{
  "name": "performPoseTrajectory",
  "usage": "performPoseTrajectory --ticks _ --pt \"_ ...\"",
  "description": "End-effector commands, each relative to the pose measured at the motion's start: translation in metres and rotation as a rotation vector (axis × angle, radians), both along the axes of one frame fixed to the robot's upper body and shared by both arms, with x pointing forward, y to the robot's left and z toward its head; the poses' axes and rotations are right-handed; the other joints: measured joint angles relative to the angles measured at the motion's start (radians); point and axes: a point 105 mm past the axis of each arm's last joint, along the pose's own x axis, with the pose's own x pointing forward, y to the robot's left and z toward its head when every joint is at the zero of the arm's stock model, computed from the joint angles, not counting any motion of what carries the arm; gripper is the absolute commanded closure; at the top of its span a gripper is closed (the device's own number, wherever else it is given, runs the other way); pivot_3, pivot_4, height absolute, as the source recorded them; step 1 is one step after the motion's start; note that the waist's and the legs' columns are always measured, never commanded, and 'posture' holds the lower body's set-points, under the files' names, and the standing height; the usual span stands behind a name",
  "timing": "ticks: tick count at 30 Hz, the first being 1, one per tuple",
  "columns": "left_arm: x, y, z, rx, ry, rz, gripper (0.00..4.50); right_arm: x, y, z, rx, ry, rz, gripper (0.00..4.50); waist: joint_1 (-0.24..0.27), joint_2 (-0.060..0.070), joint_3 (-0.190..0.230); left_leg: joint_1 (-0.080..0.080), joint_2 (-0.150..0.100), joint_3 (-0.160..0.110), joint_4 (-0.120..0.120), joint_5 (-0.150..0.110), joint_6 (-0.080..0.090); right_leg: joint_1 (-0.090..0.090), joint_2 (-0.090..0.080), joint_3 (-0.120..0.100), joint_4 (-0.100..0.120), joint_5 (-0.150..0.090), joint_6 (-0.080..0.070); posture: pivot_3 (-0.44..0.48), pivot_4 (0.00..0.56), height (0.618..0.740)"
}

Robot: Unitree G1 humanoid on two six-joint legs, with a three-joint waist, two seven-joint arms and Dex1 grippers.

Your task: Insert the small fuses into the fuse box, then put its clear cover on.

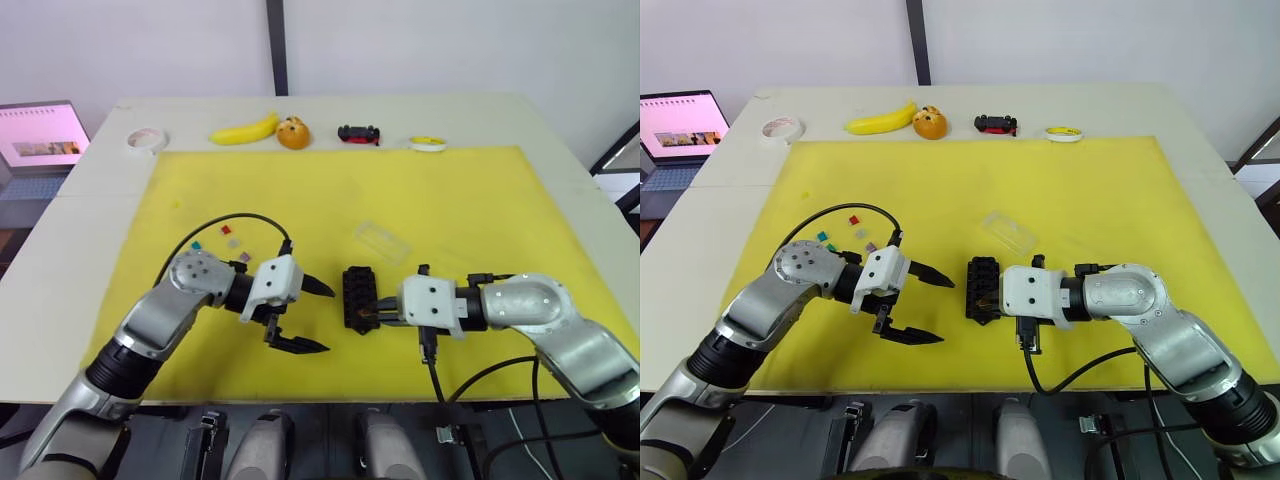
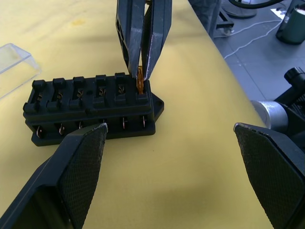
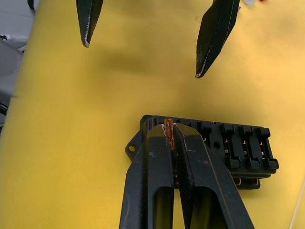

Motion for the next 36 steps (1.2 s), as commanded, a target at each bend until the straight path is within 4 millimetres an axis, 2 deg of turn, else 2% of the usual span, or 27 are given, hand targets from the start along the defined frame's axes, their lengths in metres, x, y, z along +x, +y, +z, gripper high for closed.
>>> performPoseTrajectory --ticks 1,6,20,23,25,28,32,35,36 --pt "0.001 -0.002 0.008 -0.014 -0.04 -0.009 0.02 -0.004 0.005 0.005 0.022 -0.025 0.016 4.5 0.0 0.0 0.0 0.0 0.0 0.0 0.0 0.0 0.0 0.0 0.0 0.0 0.0 0.0 0.0 0.0 0.15 0.74" --pt "0.002 -0.004 0.009 -0.02 -0.048 -0.008 0.02 -0.005 0.003 -0.004 0.013 0.0 0.008 4.5 0.0 0.0 0.0 0.0 0.0 0.0 0.001 0.0 0.001 0.001 0.0 0.0 0.0 0.0 0.0 0.0 0.15 0.74" --pt "0.003 -0.006 0.007 -0.023 -0.053 -0.009 0.02 -0.005 0.0 -0.006 0.02 0.009 -0.014 4.5 0.0 0.0 0.0 0.0 0.0 0.0 0.003 -0.001 0.001 0.001 0.0 0.0 0.0 0.0 0.0 0.0 0.15 0.74" --pt "0.004 -0.006 0.007 -0.023 -0.055 -0.009 0.0 -0.005 0.003 0.005 0.061 -0.005 -0.017 3.42 0.0 0.0 0.0 0.0 0.0 0.0 0.003 -0.001 0.001 0.001 0.0 0.0 0.0 0.0 0.0 0.0 0.15 0.74" --pt "0.005 -0.006 0.006 -0.022 -0.056 -0.009 0.0 -0.005 0.004 0.015 0.109 -0.011 -0.028 2.5 0.0 0.0 0.0 0.0 0.0 0.0 0.003 -0.001 0.001 0.001 0.0 0.0 0.0 0.0 0.0 0.0 0.15 0.74" --pt "0.005 -0.006 0.006 -0.023 -0.058 -0.011 0.0 -0.009 0.002 0.024 0.173 0.032 -0.042 2.5 0.0 0.0 0.0 0.0 0.0 0.0 0.003 -0.001 0.001 0.001 0.0 0.0 0.001 0.0 0.0 0.0 0.15 0.74" --pt "0.005 -0.007 0.005 -0.026 -0.061 -0.017 0.0 -0.008 0.002 0.021 0.232 0.088 -0.062 2.5 0.0 0.0 0.0 0.0 0.0 0.0 0.003 -0.001 0.002 0.002 0.0 0.0 0.001 0.0 0.0 0.0 0.15 0.74" --pt "0.005 -0.009 0.005 -0.031 -0.063 -0.021 0.0 -0.007 0.005 0.018 0.319 0.153 -0.079 3.33 -0.001 0.0 0.0 0.0 0.0 0.0 0.003 -0.001 0.002 0.002 0.0 0.0 0.001 0.0 0.0 0.0 0.15 0.74" --pt "0.005 -0.009 0.005 -0.033 -0.064 -0.021 0.0 -0.007 0.006 0.017 0.335 0.17 -0.079 3.86 0.0 0.0 0.0 0.0 0.0 0.0 0.003 -0.001 0.002 0.001 0.0 0.0 0.001 0.0 0.0 0.0 0.15 0.74"
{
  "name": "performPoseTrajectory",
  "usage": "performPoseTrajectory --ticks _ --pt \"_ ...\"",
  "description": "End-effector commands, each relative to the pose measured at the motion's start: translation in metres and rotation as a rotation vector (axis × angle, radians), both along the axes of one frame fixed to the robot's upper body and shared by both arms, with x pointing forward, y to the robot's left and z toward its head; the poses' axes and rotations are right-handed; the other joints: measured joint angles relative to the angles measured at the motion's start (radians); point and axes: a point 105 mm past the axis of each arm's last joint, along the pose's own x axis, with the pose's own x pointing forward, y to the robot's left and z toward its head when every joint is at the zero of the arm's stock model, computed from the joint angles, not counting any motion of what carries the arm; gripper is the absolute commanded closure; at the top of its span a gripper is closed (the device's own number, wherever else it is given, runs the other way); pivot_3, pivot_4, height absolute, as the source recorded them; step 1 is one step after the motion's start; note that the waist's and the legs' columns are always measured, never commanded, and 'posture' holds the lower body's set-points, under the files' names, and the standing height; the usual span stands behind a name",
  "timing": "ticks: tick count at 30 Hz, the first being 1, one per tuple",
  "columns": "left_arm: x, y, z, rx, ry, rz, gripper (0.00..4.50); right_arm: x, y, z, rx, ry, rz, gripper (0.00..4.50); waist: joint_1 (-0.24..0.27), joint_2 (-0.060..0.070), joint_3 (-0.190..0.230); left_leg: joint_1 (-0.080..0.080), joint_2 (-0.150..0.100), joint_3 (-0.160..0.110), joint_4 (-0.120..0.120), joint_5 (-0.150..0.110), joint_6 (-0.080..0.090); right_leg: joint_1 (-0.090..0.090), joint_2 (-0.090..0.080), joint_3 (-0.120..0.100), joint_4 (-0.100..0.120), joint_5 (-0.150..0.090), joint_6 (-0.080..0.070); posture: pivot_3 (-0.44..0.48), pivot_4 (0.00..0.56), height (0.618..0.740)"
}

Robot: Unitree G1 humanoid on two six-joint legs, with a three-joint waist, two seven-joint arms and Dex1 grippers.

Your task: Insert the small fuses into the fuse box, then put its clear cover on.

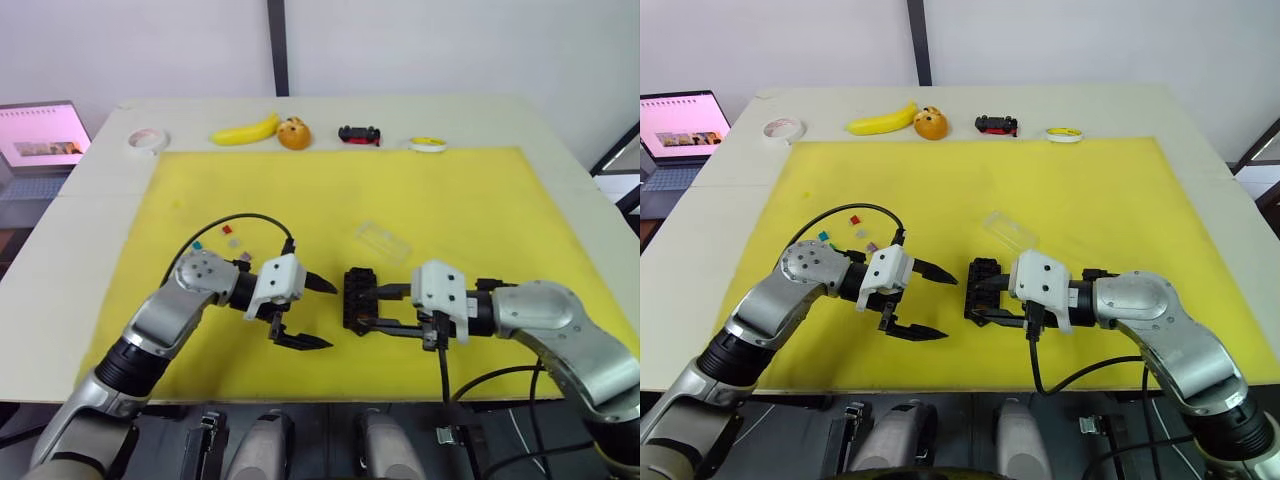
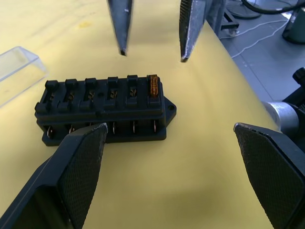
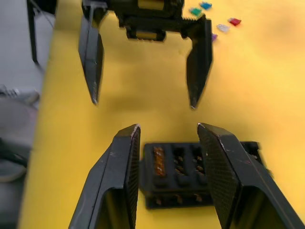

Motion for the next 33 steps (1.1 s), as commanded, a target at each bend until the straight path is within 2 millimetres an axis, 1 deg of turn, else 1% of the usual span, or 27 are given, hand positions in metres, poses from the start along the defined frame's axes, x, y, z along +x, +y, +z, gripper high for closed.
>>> performPoseTrajectory --ticks 1,2,6,9,11,13,15,17,19,22,25,27,29,32,33 --pt "0.0 -0.003 0.008 -0.013 -0.045 -0.022 0.0 -0.001 0.001 0.003 0.075 0.026 -0.004 4.34 0.001 0.0 0.0 0.0 0.0 0.0 0.0 0.0 0.0 0.0 0.0 0.0 0.0 0.0 0.0 0.0 0.15 0.74" --pt "0.0 -0.003 0.008 -0.013 -0.045 -0.022 0.0 0.0 0.001 0.001 0.083 0.035 -0.006 4.43 0.001 0.0 0.0 0.0 0.0 0.0 0.0 0.0 0.0 0.0 0.0 0.0 0.0 0.0 0.0 0.0 0.15 0.74" --pt "0.0 -0.003 0.008 -0.011 -0.051 -0.023 0.0 0.004 -0.001 -0.014 0.074 0.075 -0.044 4.43 0.001 0.0 0.0 0.0 0.0 0.0 0.0 0.0 0.0 0.0 0.0 0.0 0.001 0.0 0.0 0.0 0.15 0.74" --pt "0.001 -0.003 0.007 -0.01 -0.056 -0.024 0.0 0.007 -0.002 -0.024 0.026 0.08 -0.07 4.43 0.0 0.0 0.0 0.0 0.0 0.0 0.0 0.0 0.0 0.0 0.0 0.0 0.001 0.0 0.0 0.0 0.15 0.74" --pt "0.001 -0.004 0.007 -0.01 -0.058 -0.025 0.0 0.012 -0.006 -0.036 -0.048 0.074 -0.109 4.43 0.0 0.0 0.0 0.0 0.0 0.0 0.0 0.0 0.0 0.0 0.0 0.0 0.001 0.0 0.0 0.0 0.15 0.74" --pt "0.001 -0.004 0.006 -0.011 -0.059 -0.025 0.0 0.01 -0.008 -0.048 -0.109 0.088 -0.11 4.43 0.0 0.0 -0.001 0.001 0.0 0.0 0.0 0.0 0.0 0.0 0.0 0.0 0.001 0.0 0.0 0.0 0.15 0.74" --pt "0.002 -0.004 0.006 -0.01 -0.06 -0.023 0.0 0.006 -0.007 -0.052 -0.116 0.1 -0.096 4.43 0.0 0.0 -0.001 0.002 0.0 0.0 0.0 0.0 0.0 0.001 0.0 0.0 0.001 0.0 0.0 0.0 0.15 0.74" --pt "0.003 -0.003 0.006 -0.009 -0.06 -0.02 0.0 0.004 -0.004 -0.049 -0.097 0.103 -0.095 4.43 0.0 0.0 -0.001 0.002 0.0 0.0 0.001 0.0 0.0 0.002 0.0 0.0 0.001 0.0 0.0 0.0 0.15 0.74" --pt "0.005 -0.002 0.005 -0.009 -0.06 -0.013 0.0 0.007 -0.002 -0.039 -0.07 0.075 -0.101 4.43 0.001 0.0 -0.001 0.002 0.0 0.0 0.001 0.0 0.0 0.002 0.0 0.0 0.001 0.0 0.0 0.0 0.15 0.74" --pt "0.009 0.001 0.005 -0.026 -0.06 0.027 0.0 0.012 0.001 -0.012 0.011 0.022 -0.123 4.43 0.0 0.0 -0.001 0.002 0.0 0.0 0.001 0.0 0.0 0.002 0.0 0.0 0.001 0.0 0.0 0.0 0.15 0.74" --pt "0.013 0.008 0.012 -0.095 -0.055 0.116 0.0 0.013 -0.004 0.014 0.079 -0.013 -0.162 4.43 0.0 0.0 -0.001 0.002 0.0 0.0 0.001 0.0 0.0 0.001 0.0 0.0 0.002 0.0 0.0 0.0 0.15 0.74" --pt "0.014 0.017 0.021 -0.162 -0.031 0.198 0.0 0.008 -0.013 0.027 0.113 -0.007 -0.183 4.43 0.001 0.0 -0.001 0.002 0.0 0.0 0.001 0.0 0.0 0.001 0.0 0.0 0.002 0.0 0.0 0.0 0.15 0.74" --pt "0.014 0.03 0.033 -0.243 0.001 0.295 0.0 0.003 -0.028 0.035 0.134 0.014 -0.217 4.43 0.001 0.0 -0.001 0.001 0.0 -0.001 0.001 0.0 0.0 0.001 0.0 0.0 0.002 0.0 0.0 0.0 0.15 0.74" --pt "0.012 0.058 0.039 -0.313 0.075 0.473 0.0 0.0 -0.061 0.038 0.116 0.035 -0.323 4.43 0.002 0.0 -0.001 0.001 0.0 -0.001 0.001 -0.001 0.001 0.001 -0.001 0.0 0.001 0.0 0.0 0.0 0.15 0.74" --pt "0.01 0.067 0.039 -0.321 0.098 0.522 0.0 0.0 -0.072 0.038 0.105 0.037 -0.361 3.86 0.002 0.0 -0.001 0.001 0.0 0.0 0.001 -0.001 0.001 0.001 -0.001 0.001 0.001 0.0 0.0 0.0 0.15 0.74"
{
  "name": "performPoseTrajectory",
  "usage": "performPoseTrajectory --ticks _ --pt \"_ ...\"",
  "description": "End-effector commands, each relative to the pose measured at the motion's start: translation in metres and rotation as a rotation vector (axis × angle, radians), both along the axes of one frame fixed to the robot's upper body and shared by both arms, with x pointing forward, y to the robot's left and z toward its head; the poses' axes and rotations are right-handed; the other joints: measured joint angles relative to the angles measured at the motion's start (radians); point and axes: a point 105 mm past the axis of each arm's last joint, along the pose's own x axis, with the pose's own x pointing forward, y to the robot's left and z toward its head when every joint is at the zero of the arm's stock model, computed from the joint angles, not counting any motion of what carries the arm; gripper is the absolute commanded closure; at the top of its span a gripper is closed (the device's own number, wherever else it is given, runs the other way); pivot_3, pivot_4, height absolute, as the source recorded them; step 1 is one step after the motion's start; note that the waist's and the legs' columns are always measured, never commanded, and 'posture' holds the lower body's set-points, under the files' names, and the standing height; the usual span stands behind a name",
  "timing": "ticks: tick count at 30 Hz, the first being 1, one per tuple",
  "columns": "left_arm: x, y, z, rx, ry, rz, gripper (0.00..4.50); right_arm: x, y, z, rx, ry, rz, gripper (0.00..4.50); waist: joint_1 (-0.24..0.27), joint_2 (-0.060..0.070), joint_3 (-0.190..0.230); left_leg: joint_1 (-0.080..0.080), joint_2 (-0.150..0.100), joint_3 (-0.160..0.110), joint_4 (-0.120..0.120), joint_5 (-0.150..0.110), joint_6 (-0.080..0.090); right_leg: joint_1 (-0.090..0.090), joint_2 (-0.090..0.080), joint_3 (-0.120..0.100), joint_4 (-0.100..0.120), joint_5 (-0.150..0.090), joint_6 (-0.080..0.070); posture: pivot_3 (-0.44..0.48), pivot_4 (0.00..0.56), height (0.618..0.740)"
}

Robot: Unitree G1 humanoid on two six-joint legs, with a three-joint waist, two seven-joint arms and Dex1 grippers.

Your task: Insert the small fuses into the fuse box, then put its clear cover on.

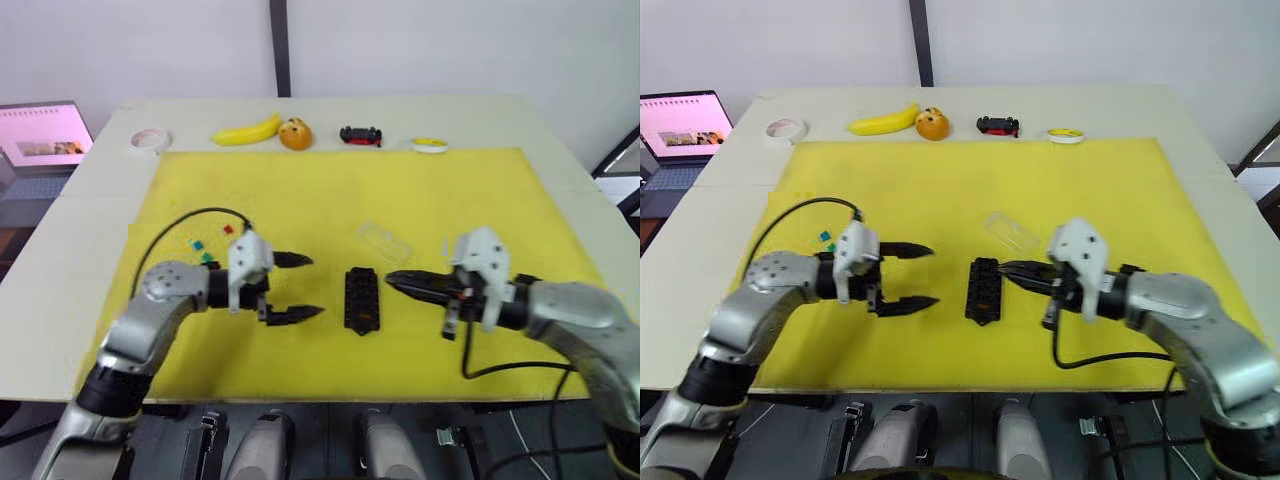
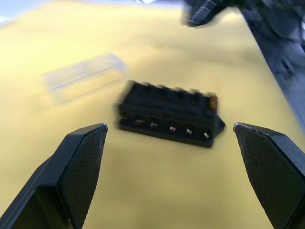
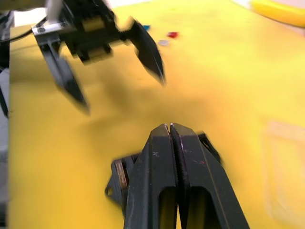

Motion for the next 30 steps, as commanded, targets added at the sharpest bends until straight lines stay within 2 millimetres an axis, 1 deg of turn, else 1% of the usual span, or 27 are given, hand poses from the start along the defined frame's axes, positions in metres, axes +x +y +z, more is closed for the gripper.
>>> performPoseTrajectory --ticks 1,2,3,4,5,7,8,10,11,13,15,18,19,22,23,25,28,30 --pt "-0.008 0.03 0.013 -0.061 0.048 0.147 0.0 -0.003 -0.033 0.012 -0.024 -0.026 -0.1 3.52 -0.001 0.0 0.0 0.0 0.0 0.0 0.0 0.0 0.0 0.0 0.0 0.0 0.0 0.0 0.0 0.0 0.15 0.74" --pt "-0.017 0.05 0.007 -0.054 0.084 0.222 0.0 -0.002 -0.055 0.012 -0.054 -0.022 -0.173 3.04 -0.003 0.0 0.0 0.0 0.0 0.0 0.0 0.0 0.0 0.0 0.0 0.0 0.0 0.0 0.0 0.0 0.15 0.74" --pt "-0.024 0.062 0.002 -0.044 0.108 0.271 0.0 -0.002 -0.07 0.011 -0.076 -0.019 -0.221 2.53 -0.006 0.0 0.0 0.001 0.0 0.001 0.0 0.0 0.0 0.0 0.0 0.0 0.0 0.0 0.0 0.0 0.15 0.74" --pt "-0.029 0.078 -0.003 -0.039 0.13 0.352 0.0 -0.003 -0.086 0.01 -0.102 -0.019 -0.268 1.99 -0.006 0.0 0.0 0.001 0.001 0.002 -0.001 -0.001 0.001 0.0 0.001 0.002 0.0 0.0 0.0 0.0 0.15 0.74" --pt "-0.033 0.108 -0.009 -0.042 0.159 0.492 0.0 -0.004 -0.106 0.009 -0.129 -0.013 -0.329 1.47 -0.004 0.001 0.0 0.002 0.002 0.003 -0.001 -0.002 0.003 0.0 0.001 0.002 0.0 0.0 0.0 0.0 0.15 0.74" --pt "-0.044 0.149 -0.015 -0.06 0.199 0.682 0.0 -0.008 -0.131 0.007 -0.158 -0.003 -0.399 0.44 0.0 0.0 0.0 0.002 0.002 0.003 -0.001 -0.002 0.003 0.001 0.001 0.001 0.0 0.0 0.0 0.0 0.15 0.74" --pt "-0.051 0.171 -0.016 -0.078 0.22 0.773 0.0 -0.01 -0.143 0.007 -0.167 0.002 -0.429 0.05 0.0 0.0 0.0 0.002 0.003 0.003 -0.001 -0.002 0.003 0.001 0.001 0.001 0.0 0.0 0.0 0.0 0.15 0.74" --pt "-0.065 0.208 -0.017 -0.109 0.25 0.922 0.0 -0.013 -0.16 0.007 -0.182 0.006 -0.468 0.05 0.001 0.001 0.0 0.004 0.003 0.003 0.0 -0.002 0.002 0.003 0.001 0.001 -0.001 0.0 -0.001 0.0 0.15 0.74" --pt "-0.071 0.219 -0.017 -0.131 0.271 0.965 0.0 -0.014 -0.165 0.007 -0.187 0.006 -0.478 0.05 0.001 0.001 0.0 0.005 0.003 0.003 0.0 -0.002 0.002 0.005 0.001 0.0 -0.001 0.0 -0.001 0.0 0.15 0.74" --pt "-0.078 0.233 -0.016 -0.174 0.307 1.013 0.0 -0.014 -0.171 0.007 -0.193 0.001 -0.495 0.05 0.001 0.001 0.0 0.005 0.003 0.003 0.0 -0.002 0.002 0.006 0.001 0.0 -0.003 0.0 -0.001 0.0 0.15 0.74" --pt "-0.08 0.241 -0.017 -0.195 0.331 1.045 0.0 -0.013 -0.174 0.007 -0.193 -0.004 -0.5 0.05 0.001 0.001 0.0 0.005 0.002 0.003 0.0 -0.002 0.002 0.006 0.0 0.0 -0.003 0.0 -0.001 0.0 0.15 0.74" --pt "-0.078 0.241 -0.017 -0.224 0.367 1.036 0.0 -0.008 -0.169 0.006 -0.188 -0.017 -0.489 0.05 -0.001 0.001 -0.001 0.005 0.003 0.003 0.0 -0.002 0.002 0.005 -0.001 0.001 -0.003 0.0 -0.001 0.0 0.15 0.74" --pt "-0.074 0.233 -0.016 -0.259 0.396 0.993 0.0 -0.005 -0.16 0.007 -0.177 -0.023 -0.458 0.05 -0.001 0.001 -0.001 0.005 0.003 0.003 0.0 -0.002 0.002 0.005 -0.002 0.002 -0.003 0.0 -0.001 0.0 0.15 0.74" --pt "-0.064 0.208 -0.013 -0.305 0.488 0.857 0.0 0.002 -0.126 0.011 -0.138 -0.037 -0.348 0.05 -0.002 0.002 -0.001 0.004 0.004 0.003 0.0 -0.002 0.002 0.005 -0.002 0.002 -0.003 0.0 -0.001 0.0 0.15 0.74" --pt "-0.057 0.203 -0.014 -0.298 0.502 0.839 0.0 0.004 -0.109 0.013 -0.117 -0.046 -0.298 0.05 -0.002 0.002 -0.001 0.004 0.004 0.003 0.0 -0.002 0.002 0.005 -0.002 0.002 -0.003 0.0 -0.001 0.0 0.15 0.74" --pt "-0.041 0.198 -0.014 -0.325 0.534 0.837 0.0 0.005 -0.08 0.018 -0.075 -0.058 -0.209 0.05 -0.001 0.004 -0.002 0.004 0.004 0.003 0.0 -0.002 0.002 0.004 -0.002 0.002 -0.003 0.0 -0.001 0.0 0.15 0.74" --pt "-0.021 0.191 -0.012 -0.394 0.608 0.816 0.0 0.003 -0.039 0.022 -0.03 -0.062 -0.08 0.05 -0.001 0.004 -0.002 0.003 0.004 0.002 0.0 -0.002 0.002 0.002 -0.001 0.001 -0.003 0.0 -0.001 0.0 0.15 0.74" --pt "-0.009 0.183 -0.021 -0.333 0.655 0.82 0.0 0.0 -0.013 0.023 -0.006 -0.066 0.008 0.05 -0.001 0.004 -0.002 0.001 0.003 0.002 0.0 -0.002 0.001 0.001 -0.001 0.001 -0.003 0.0 -0.001 0.0 0.15 0.74"
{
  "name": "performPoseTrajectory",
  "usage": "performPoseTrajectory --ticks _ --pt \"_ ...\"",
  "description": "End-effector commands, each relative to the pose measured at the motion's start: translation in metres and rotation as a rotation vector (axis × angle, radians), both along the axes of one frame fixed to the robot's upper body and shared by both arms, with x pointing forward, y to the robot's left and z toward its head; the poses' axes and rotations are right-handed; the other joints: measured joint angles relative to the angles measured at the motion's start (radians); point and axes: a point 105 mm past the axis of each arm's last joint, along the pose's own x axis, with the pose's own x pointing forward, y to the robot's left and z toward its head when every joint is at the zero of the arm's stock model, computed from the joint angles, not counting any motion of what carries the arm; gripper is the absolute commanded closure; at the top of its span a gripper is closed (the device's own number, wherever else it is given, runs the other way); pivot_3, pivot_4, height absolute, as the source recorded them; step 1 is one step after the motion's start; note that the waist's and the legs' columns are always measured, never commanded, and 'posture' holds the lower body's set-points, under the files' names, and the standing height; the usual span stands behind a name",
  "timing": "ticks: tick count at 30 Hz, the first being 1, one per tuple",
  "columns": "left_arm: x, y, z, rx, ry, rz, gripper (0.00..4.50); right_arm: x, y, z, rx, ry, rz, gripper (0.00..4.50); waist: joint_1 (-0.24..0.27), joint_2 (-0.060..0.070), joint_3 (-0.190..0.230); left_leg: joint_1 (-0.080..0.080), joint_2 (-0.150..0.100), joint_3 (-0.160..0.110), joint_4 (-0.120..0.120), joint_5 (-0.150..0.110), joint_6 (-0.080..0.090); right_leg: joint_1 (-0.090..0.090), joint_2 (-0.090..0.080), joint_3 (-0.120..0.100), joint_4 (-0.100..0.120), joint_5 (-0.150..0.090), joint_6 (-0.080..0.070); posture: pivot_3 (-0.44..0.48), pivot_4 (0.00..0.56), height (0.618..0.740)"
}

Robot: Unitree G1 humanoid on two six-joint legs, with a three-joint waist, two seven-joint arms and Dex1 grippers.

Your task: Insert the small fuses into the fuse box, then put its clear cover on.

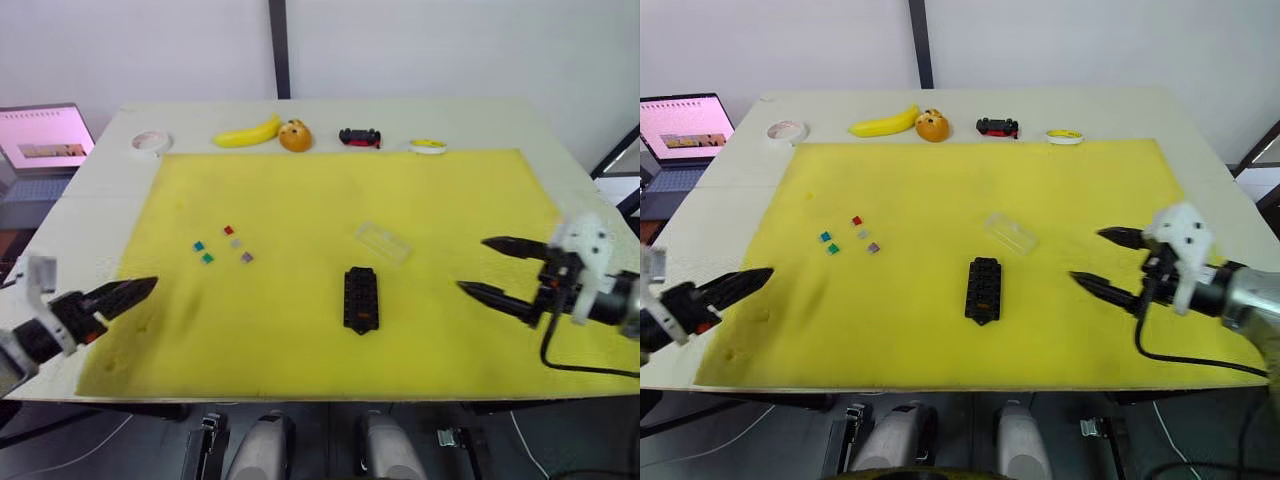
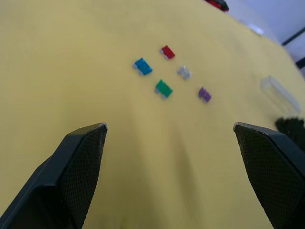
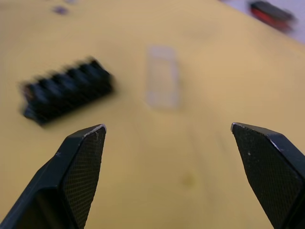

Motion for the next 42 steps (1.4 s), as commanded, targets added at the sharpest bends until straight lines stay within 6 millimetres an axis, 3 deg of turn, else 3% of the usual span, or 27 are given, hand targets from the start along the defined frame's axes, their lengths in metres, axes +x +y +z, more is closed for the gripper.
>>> performPoseTrajectory --ticks 1,4,9,19,27,31,42 --pt "0.014 -0.01 -0.012 0.043 0.093 -0.027 0.0 -0.008 0.041 0.006 0.033 -0.021 0.137 0.05 0.0 0.0 0.0 0.0 0.0 0.0 0.0 0.0 0.0 0.0 0.0 0.0 0.0 0.0 0.0 0.0 0.15 0.74" --pt "0.026 -0.024 -0.008 -0.066 0.144 -0.081 0.0 -0.008 0.071 0.004 0.052 -0.026 0.229 0.05 -0.001 -0.001 0.0 0.0 0.0 0.0 0.0 0.0 -0.001 -0.001 0.0 0.0 0.001 0.0 0.0 0.0 0.15 0.74" --pt "0.041 -0.031 -0.003 -0.207 0.227 -0.109 0.0 -0.003 0.098 0.004 0.095 -0.025 0.285 0.05 -0.001 -0.001 0.0 -0.001 -0.001 0.0 0.0 0.001 -0.002 -0.003 0.002 -0.001 0.002 0.0 0.0 0.0 0.15 0.74" --pt "0.046 -0.029 -0.013 -0.359 0.313 -0.059 0.0 0.001 0.115 -0.001 0.117 -0.039 0.287 0.05 -0.001 -0.002 0.0 -0.001 -0.002 0.0 0.0 0.002 -0.004 -0.007 0.001 0.001 0.007 0.0 0.0 0.0 0.15 0.74" --pt "0.044 -0.05 -0.019 -0.469 0.364 -0.15 0.0 0.006 0.129 -0.004 0.083 -0.058 0.333 0.05 0.0 -0.002 -0.001 -0.001 -0.003 0.001 0.0 0.003 -0.005 -0.007 0.001 0.001 0.008 0.0 0.0 0.0 0.15 0.74" --pt "0.046 -0.048 -0.037 -0.459 0.418 -0.101 0.0 0.008 0.133 -0.006 0.077 -0.056 0.343 0.05 0.0 -0.002 -0.001 -0.001 -0.004 0.0 0.0 0.003 -0.005 -0.008 0.001 0.001 0.009 0.0 0.0 0.0 0.15 0.74" --pt "0.06 -0.033 -0.044 -0.511 0.372 -0.009 0.0 0.011 0.134 -0.01 0.043 -0.066 0.354 0.05 0.001 -0.001 -0.002 -0.001 -0.005 0.0 0.0 0.004 -0.006 -0.008 0.0 0.001 0.01 0.0 0.0 0.0 0.15 0.74"
